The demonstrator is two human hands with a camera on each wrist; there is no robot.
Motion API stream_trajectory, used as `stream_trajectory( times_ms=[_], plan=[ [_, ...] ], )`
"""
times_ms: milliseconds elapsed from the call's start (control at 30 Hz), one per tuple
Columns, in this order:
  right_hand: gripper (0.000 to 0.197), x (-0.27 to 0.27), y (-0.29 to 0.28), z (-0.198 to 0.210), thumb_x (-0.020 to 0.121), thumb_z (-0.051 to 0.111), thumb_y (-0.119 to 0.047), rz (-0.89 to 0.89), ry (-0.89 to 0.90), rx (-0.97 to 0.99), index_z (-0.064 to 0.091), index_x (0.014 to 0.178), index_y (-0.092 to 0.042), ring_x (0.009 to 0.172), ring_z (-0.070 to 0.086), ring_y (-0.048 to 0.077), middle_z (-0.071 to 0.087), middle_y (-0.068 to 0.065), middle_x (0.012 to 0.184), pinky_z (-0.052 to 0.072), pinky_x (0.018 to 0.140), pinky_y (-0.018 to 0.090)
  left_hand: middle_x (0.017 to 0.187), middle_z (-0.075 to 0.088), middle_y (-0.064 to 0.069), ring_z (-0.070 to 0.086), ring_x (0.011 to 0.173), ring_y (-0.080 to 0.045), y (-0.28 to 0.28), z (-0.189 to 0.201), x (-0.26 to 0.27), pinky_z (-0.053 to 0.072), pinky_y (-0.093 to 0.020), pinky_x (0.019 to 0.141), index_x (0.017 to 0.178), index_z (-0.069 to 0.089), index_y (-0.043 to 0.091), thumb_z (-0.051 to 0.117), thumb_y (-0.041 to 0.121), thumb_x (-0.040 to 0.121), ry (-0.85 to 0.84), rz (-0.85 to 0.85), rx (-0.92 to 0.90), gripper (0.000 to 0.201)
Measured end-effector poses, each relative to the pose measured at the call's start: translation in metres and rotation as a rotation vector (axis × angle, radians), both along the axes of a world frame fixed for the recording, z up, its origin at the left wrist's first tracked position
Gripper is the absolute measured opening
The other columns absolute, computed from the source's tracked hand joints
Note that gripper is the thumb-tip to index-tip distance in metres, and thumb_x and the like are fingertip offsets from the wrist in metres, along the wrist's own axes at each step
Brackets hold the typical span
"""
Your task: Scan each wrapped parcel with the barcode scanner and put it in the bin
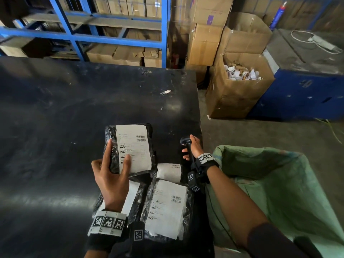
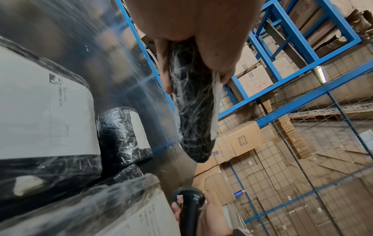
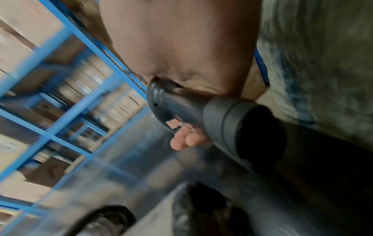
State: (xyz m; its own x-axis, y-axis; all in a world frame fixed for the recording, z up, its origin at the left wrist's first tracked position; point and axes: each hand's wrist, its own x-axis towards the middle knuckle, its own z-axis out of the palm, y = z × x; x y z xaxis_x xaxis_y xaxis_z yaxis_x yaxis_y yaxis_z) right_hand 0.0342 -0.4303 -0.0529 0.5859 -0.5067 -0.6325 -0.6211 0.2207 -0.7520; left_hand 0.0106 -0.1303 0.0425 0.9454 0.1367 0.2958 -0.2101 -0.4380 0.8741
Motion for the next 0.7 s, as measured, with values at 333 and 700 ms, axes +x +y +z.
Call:
stream_trajectory(
  times_ms=[333, 700],
  plan=[
    [0.046, 0.011, -0.017, -0.056, 0.100, 0.032, -0.047, -0.011, 0.089, -0.016, 0.036, 0.139, -0.024, 0.051, 0.057, 0.026, 0.063, 0.020, 0.084, 0.044, 0.044, 0.023, 0.108, 0.043, -0.007, 0.055, 0.092, -0.017, -0.021, -0.004, 0.016, 0.041, -0.008, 0.080, 0.147, 0.046, 0.039, 0.077, 0.029, 0.085, 0.090, 0.003, 0.028, 0.069],
    [0.060, 0.010, 0.006, 0.057, 0.096, 0.037, -0.059, 0.269, -0.099, -0.477, 0.027, 0.152, -0.038, 0.130, 0.050, 0.035, 0.053, 0.019, 0.140, 0.038, 0.110, 0.045, 0.106, 0.047, -0.006, 0.051, 0.085, -0.001, -0.038, 0.007, 0.013, 0.037, -0.006, 0.079, 0.147, 0.047, 0.038, 0.078, 0.030, 0.084, 0.121, -0.033, -0.027, 0.070]
  ],
)
